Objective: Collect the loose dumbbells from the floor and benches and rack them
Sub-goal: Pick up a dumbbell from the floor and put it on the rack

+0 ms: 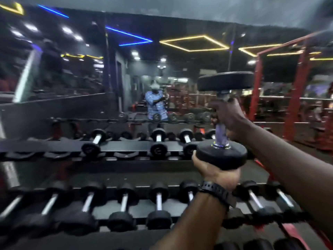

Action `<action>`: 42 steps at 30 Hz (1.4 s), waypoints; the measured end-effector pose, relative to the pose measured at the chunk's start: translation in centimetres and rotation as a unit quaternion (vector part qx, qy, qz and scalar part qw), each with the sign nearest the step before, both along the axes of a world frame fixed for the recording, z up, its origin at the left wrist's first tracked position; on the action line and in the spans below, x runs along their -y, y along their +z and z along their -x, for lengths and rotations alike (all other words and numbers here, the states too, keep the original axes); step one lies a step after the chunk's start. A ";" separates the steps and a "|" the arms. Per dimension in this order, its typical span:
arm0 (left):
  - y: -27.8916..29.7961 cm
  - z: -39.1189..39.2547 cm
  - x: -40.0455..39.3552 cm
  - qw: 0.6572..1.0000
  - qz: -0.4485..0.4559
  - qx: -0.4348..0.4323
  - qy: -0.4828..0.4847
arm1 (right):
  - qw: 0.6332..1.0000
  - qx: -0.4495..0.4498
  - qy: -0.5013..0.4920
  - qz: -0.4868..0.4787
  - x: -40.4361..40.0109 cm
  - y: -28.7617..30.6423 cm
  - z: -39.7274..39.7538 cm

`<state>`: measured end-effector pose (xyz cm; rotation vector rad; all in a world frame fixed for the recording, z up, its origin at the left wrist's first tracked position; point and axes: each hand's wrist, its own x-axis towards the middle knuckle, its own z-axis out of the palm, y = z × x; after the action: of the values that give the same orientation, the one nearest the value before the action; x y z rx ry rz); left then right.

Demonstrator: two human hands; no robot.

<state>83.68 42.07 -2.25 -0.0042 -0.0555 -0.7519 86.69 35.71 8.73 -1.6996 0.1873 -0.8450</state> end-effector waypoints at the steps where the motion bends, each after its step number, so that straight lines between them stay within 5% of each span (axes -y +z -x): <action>1: -0.3 -1.8 -1.2 1.000 0.008 0.020 0.014 | 1.000 -0.005 0.016 -0.001 -1.3 -0.3 -2.2; 10: -4.2 -21.7 -9.8 0.978 -0.129 -0.035 0.157 | 0.981 -0.068 0.154 -0.100 -10.6 -5.8 -24.5; 25: -11.5 -50.8 -10.2 0.937 -0.206 -0.167 0.226 | 0.946 -0.202 0.207 -0.146 -11.0 -17.4 -58.0; 33: -14.9 -62.1 -11.2 0.939 -0.253 -0.169 0.162 | 0.934 -0.294 0.145 -0.144 -10.2 -24.5 -69.3; 42: -17.2 -68.0 -10.3 0.881 -0.375 -0.240 0.159 | 0.920 -0.342 0.141 -0.129 -9.0 -28.9 -73.4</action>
<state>151.71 52.39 -19.48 0.5463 0.7003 -0.3862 160.12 44.69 -20.15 -1.6556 0.4901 0.0172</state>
